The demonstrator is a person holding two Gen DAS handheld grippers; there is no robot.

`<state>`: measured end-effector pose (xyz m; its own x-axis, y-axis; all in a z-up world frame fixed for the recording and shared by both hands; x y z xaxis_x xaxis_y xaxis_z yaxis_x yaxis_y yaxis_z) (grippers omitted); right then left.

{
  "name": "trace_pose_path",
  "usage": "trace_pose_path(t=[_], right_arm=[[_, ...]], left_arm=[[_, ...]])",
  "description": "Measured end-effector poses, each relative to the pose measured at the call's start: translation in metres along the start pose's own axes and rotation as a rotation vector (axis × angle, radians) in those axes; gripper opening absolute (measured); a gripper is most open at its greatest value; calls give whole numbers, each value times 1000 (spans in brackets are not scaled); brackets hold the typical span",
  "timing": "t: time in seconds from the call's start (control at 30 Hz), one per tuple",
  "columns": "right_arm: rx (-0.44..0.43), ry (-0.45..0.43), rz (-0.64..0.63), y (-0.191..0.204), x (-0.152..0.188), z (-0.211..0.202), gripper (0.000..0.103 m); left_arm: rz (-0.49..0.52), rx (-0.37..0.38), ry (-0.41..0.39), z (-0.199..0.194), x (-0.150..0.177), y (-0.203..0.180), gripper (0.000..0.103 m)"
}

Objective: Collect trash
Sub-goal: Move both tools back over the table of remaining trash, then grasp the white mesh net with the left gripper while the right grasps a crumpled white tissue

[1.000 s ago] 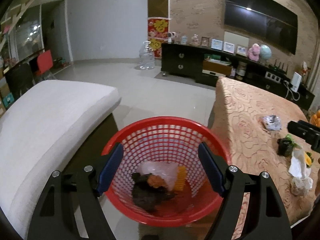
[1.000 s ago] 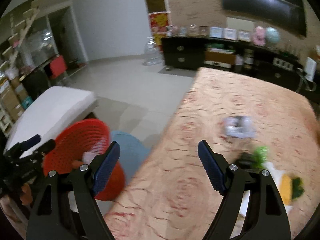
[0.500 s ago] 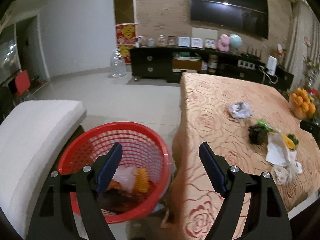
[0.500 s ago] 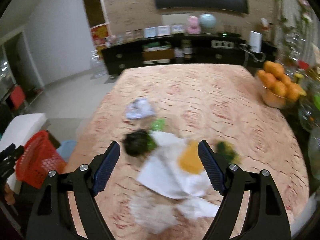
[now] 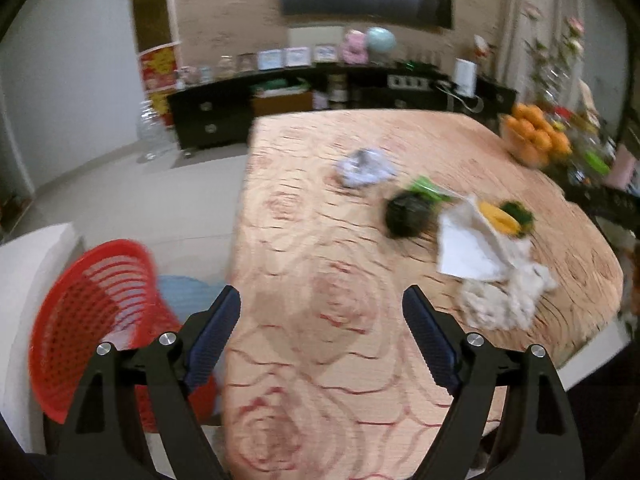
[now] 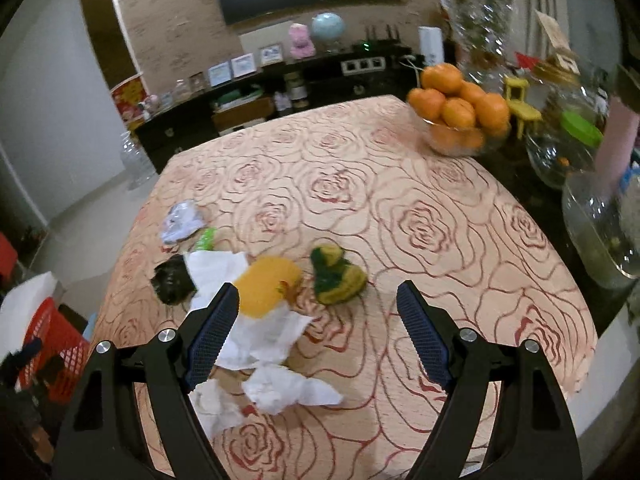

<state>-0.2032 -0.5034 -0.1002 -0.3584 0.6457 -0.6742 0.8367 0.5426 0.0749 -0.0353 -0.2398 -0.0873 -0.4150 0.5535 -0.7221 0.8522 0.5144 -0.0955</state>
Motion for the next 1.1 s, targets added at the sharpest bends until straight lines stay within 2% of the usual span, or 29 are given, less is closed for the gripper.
trace_pose_path(t=[0.13,0.37,0.63,0.7,0.77,0.87,0.97,1.1], right_arm=[[-7,4,13,-4,0,1,79],[-10,20,23,-8,0,3,79],[-15,37,30,-12,2,8,79],[-12,42,25,-11,3,9,79],[-10,49,18,-10,5,12,79],[-19,67,9,-6,10,16,79],[-31,81,-12,0,15,20,79],[-40,82,-46,9,23,21,79]], left_arm=[[29,96,34,20,1,-37,80],[55,220,100,53,5,-88,80],[108,275,141,87,13,-129,80],[125,273,145,92,16,-132,74],[133,278,166,97,20,-133,52],[110,290,165,101,19,-128,47],[96,302,157,99,18,-125,38],[67,289,123,85,12,-113,37]])
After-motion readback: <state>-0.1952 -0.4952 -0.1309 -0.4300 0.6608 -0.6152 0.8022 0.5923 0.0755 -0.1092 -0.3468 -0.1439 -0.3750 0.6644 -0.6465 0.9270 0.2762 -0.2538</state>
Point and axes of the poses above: each gripper's, at about its wrist camera, not at the fingertips, and z roughly the way its jaws point, y to its left, x to its underside, the point moved 5 cm from there along z, roughly the way its jaws point, and after that the axes turned 12 degrees about x, right-handed, at the moved point
